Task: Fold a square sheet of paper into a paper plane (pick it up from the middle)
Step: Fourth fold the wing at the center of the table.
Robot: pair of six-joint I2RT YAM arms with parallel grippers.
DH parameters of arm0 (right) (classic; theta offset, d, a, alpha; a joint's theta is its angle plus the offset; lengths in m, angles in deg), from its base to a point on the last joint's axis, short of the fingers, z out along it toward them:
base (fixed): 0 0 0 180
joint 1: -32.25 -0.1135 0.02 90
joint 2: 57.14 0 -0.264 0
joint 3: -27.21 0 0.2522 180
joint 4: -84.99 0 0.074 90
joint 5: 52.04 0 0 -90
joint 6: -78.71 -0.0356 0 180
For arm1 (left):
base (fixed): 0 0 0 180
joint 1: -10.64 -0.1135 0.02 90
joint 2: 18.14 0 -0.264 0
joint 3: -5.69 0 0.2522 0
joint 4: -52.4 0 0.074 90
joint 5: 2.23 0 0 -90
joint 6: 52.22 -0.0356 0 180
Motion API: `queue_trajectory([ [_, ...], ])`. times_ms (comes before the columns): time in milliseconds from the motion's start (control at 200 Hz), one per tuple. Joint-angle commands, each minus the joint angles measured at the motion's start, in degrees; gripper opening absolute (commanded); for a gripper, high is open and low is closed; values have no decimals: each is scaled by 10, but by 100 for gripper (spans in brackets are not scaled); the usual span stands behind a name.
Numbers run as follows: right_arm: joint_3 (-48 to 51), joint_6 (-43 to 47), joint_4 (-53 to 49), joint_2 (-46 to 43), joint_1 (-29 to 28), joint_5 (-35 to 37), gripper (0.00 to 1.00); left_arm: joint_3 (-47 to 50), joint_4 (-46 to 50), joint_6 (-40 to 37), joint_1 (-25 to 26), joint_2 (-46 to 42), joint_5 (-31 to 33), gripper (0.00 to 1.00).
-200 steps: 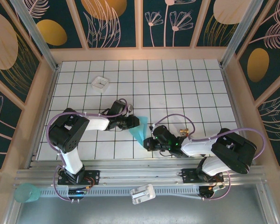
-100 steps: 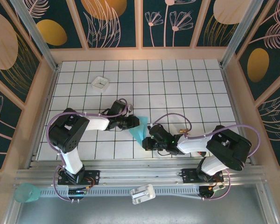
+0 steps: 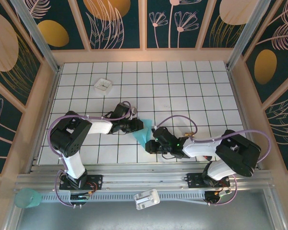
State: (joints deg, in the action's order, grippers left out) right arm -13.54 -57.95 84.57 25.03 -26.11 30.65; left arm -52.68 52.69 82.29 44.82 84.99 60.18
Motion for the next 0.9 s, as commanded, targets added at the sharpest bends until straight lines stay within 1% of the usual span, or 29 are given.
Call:
queue_trajectory([
  [0,-2,-8,-16,-21,-6,14,18,6,41,-18,-2,26,38,26],
  [145,-2,-11,-18,-19,-9,15,18,6,41,-18,-1,28,38,26],
  [445,-7,-14,-9,3,-10,12,9,6,43,-19,-1,25,39,26],
  [896,-11,-28,13,34,-10,7,3,6,43,-19,-2,25,38,26],
])
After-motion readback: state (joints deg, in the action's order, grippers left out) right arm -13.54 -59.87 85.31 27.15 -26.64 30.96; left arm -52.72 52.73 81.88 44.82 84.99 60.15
